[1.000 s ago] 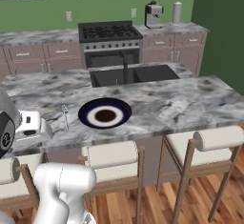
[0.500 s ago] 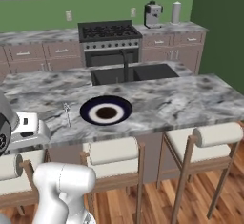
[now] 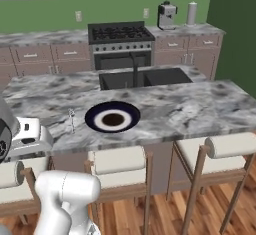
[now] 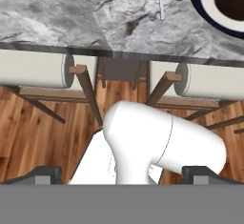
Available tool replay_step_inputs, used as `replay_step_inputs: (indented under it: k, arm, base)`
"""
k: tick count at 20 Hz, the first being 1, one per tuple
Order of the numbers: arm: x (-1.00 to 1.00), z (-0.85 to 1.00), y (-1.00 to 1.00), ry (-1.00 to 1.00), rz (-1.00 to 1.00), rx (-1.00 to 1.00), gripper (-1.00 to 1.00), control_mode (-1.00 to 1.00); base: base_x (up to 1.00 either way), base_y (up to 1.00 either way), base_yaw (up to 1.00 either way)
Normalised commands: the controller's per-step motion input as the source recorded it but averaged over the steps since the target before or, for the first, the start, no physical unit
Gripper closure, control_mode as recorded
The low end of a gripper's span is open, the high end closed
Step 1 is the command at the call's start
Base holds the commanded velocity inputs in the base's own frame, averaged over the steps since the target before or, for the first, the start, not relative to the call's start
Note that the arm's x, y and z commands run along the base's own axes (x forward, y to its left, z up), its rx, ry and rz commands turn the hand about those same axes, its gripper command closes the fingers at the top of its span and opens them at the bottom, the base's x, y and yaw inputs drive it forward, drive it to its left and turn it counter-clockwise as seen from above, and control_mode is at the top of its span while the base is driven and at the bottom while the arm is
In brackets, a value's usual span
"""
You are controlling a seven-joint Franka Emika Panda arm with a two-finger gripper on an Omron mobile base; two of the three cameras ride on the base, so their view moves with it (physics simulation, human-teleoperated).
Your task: Take the fork and place it on the left side of the plate. Then take the spoon and place it on the right side of the plate. Make sure they're directly next to the plate.
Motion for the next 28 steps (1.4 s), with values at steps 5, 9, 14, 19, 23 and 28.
replay_step_inputs:
  k: [5,9,14,19,23,28]
  arm:
    - [0.00,0.00,0.00,0.00,0.00,0.00,-1.00,1.00]
    - [0.00,0.00,0.00,0.00,0.00,0.00,-1.00,1.00]
    - [0.00,0.00,0.00,0.00,0.00,0.00,-1.00,1.00]
    - [0.00,0.00,0.00,0.00,0.00,0.00,-1.00,1.00]
    - [0.00,0.00,0.00,0.00,0.00,0.00,-1.00,1.00]
    - [0.00,0.00,0.00,0.00,0.00,0.00,-1.00,1.00]
  base:
    - [-0.03,-0.74,0.13]
    - [-0.34,-0.77,0.11]
    - [-0.65,-0.06,0.13]
    - [-0.52,0.73,0.13]
    - [-0.18,1.00,0.15]
    - [0.00,1.00,0.13]
